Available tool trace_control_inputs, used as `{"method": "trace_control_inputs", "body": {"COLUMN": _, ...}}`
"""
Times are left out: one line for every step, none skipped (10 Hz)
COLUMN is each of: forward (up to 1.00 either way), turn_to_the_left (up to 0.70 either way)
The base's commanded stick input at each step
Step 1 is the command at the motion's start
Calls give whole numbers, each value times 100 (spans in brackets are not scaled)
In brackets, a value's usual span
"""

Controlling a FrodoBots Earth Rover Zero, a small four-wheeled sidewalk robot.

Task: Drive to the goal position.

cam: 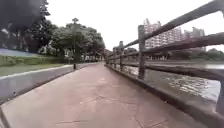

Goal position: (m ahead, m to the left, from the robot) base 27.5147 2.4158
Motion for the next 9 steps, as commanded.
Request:
{"method": "trace_control_inputs", "body": {"forward": 98, "turn_to_the_left": 26}}
{"method": "trace_control_inputs", "body": {"forward": 98, "turn_to_the_left": 7}}
{"method": "trace_control_inputs", "body": {"forward": 98, "turn_to_the_left": 0}}
{"method": "trace_control_inputs", "body": {"forward": 98, "turn_to_the_left": 0}}
{"method": "trace_control_inputs", "body": {"forward": 98, "turn_to_the_left": 0}}
{"method": "trace_control_inputs", "body": {"forward": 98, "turn_to_the_left": 0}}
{"method": "trace_control_inputs", "body": {"forward": 98, "turn_to_the_left": 0}}
{"method": "trace_control_inputs", "body": {"forward": 98, "turn_to_the_left": 0}}
{"method": "trace_control_inputs", "body": {"forward": 98, "turn_to_the_left": 0}}
